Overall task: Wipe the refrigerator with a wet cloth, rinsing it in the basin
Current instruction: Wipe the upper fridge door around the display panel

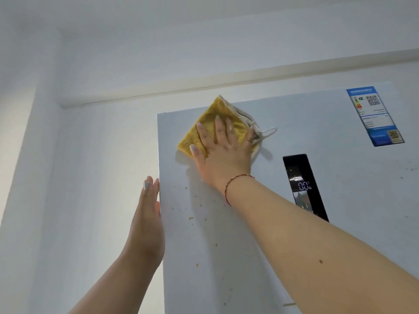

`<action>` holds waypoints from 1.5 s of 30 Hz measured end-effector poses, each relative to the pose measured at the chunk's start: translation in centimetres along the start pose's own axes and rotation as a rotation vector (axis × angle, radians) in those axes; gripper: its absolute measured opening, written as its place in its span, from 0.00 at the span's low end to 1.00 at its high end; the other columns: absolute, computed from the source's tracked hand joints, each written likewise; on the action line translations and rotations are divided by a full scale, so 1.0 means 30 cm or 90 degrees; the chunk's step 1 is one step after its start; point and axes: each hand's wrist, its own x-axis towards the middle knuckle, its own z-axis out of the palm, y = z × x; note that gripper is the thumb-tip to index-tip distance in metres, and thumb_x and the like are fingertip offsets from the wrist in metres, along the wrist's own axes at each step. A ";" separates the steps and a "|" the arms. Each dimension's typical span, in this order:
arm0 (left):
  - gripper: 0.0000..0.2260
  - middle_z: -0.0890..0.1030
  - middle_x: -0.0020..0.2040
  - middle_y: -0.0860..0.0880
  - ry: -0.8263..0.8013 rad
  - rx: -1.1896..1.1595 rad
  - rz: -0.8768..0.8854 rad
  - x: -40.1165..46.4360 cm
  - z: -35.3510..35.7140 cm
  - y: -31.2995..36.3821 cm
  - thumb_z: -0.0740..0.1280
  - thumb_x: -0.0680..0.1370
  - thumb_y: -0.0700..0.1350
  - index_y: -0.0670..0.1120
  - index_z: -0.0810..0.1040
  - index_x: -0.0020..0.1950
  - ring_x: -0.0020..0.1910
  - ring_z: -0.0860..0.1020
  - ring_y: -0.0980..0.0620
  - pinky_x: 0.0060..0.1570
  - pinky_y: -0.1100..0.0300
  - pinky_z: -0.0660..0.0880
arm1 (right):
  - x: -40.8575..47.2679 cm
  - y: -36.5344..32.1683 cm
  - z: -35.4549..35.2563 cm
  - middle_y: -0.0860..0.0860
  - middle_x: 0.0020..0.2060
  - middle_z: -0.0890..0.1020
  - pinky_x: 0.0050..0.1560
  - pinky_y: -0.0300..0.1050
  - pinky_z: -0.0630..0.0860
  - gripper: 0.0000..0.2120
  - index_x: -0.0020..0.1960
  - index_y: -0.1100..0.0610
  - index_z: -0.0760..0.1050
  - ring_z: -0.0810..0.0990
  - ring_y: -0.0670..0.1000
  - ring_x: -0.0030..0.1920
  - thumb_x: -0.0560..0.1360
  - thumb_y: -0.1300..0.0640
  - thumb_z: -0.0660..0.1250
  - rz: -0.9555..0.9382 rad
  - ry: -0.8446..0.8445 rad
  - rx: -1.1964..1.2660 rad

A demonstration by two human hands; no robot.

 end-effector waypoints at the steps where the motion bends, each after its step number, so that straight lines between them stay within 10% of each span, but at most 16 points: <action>1: 0.23 0.70 0.69 0.61 0.008 -0.017 -0.008 0.004 -0.016 0.004 0.51 0.81 0.60 0.56 0.62 0.75 0.67 0.68 0.61 0.53 0.64 0.68 | -0.014 -0.037 0.015 0.51 0.77 0.36 0.67 0.70 0.32 0.27 0.76 0.41 0.35 0.34 0.53 0.76 0.79 0.37 0.36 -0.028 -0.005 -0.005; 6: 0.21 0.68 0.71 0.59 0.058 -0.022 0.015 -0.006 -0.050 0.010 0.50 0.83 0.57 0.53 0.63 0.75 0.71 0.65 0.61 0.71 0.59 0.60 | -0.123 -0.136 0.062 0.50 0.77 0.40 0.67 0.67 0.29 0.27 0.76 0.39 0.41 0.35 0.52 0.76 0.79 0.37 0.40 -0.176 -0.007 -0.028; 9: 0.14 0.78 0.57 0.67 0.053 0.011 0.033 -0.013 -0.055 -0.007 0.50 0.83 0.56 0.57 0.73 0.61 0.56 0.74 0.70 0.61 0.64 0.68 | -0.193 -0.115 0.089 0.51 0.78 0.47 0.70 0.67 0.33 0.27 0.76 0.39 0.48 0.40 0.53 0.77 0.78 0.36 0.42 -0.293 -0.006 -0.048; 13: 0.20 0.65 0.74 0.59 0.076 0.053 0.009 -0.019 -0.059 -0.034 0.51 0.83 0.56 0.55 0.62 0.76 0.71 0.64 0.64 0.67 0.66 0.61 | -0.226 -0.018 0.106 0.50 0.76 0.59 0.73 0.66 0.46 0.28 0.75 0.39 0.58 0.54 0.53 0.77 0.76 0.35 0.46 -0.404 0.012 -0.088; 16: 0.18 0.72 0.65 0.65 0.075 0.077 0.013 -0.034 -0.028 -0.034 0.51 0.84 0.55 0.56 0.64 0.73 0.54 0.70 0.78 0.46 0.79 0.65 | -0.227 0.079 0.092 0.49 0.75 0.62 0.73 0.65 0.50 0.28 0.74 0.39 0.58 0.57 0.53 0.76 0.76 0.34 0.48 -0.407 0.023 -0.113; 21: 0.19 0.73 0.35 0.79 0.061 0.082 0.011 -0.066 0.013 -0.006 0.52 0.83 0.56 0.57 0.64 0.73 0.33 0.68 0.84 0.42 0.76 0.66 | -0.237 0.289 0.048 0.50 0.74 0.64 0.72 0.61 0.48 0.30 0.75 0.39 0.55 0.60 0.54 0.75 0.74 0.33 0.46 -0.177 0.040 -0.115; 25: 0.12 0.78 0.45 0.75 0.017 0.077 -0.003 -0.055 0.001 0.002 0.48 0.84 0.54 0.62 0.69 0.61 0.42 0.72 0.82 0.39 0.81 0.69 | -0.345 0.445 0.040 0.51 0.77 0.53 0.73 0.61 0.41 0.36 0.78 0.46 0.46 0.51 0.52 0.77 0.74 0.33 0.42 0.140 0.093 -0.050; 28: 0.20 0.70 0.66 0.68 -0.013 0.068 -0.027 -0.048 -0.012 0.005 0.48 0.84 0.57 0.55 0.65 0.74 0.50 0.70 0.81 0.46 0.79 0.67 | -0.411 0.392 0.054 0.55 0.77 0.51 0.72 0.66 0.40 0.36 0.78 0.50 0.42 0.47 0.55 0.76 0.74 0.36 0.44 0.298 0.079 0.008; 31: 0.21 0.73 0.62 0.70 -0.023 0.075 -0.029 -0.051 -0.022 0.014 0.47 0.83 0.58 0.54 0.66 0.74 0.46 0.72 0.81 0.52 0.77 0.70 | -0.393 0.256 0.062 0.58 0.76 0.49 0.71 0.69 0.38 0.34 0.78 0.46 0.41 0.45 0.58 0.76 0.77 0.39 0.50 0.335 0.043 0.039; 36: 0.21 0.71 0.68 0.64 0.000 0.071 -0.042 -0.046 -0.028 0.010 0.49 0.82 0.59 0.54 0.69 0.71 0.52 0.71 0.77 0.40 0.79 0.68 | -0.388 0.029 0.116 0.55 0.77 0.54 0.70 0.70 0.38 0.31 0.76 0.41 0.51 0.50 0.57 0.77 0.74 0.40 0.49 0.115 0.060 0.012; 45: 0.20 0.72 0.64 0.66 0.058 0.118 -0.007 -0.054 -0.016 0.007 0.50 0.82 0.60 0.57 0.67 0.71 0.56 0.68 0.76 0.62 0.69 0.59 | -0.517 0.056 0.154 0.53 0.76 0.61 0.71 0.68 0.50 0.29 0.75 0.43 0.60 0.54 0.56 0.77 0.75 0.41 0.58 -0.404 0.021 -0.058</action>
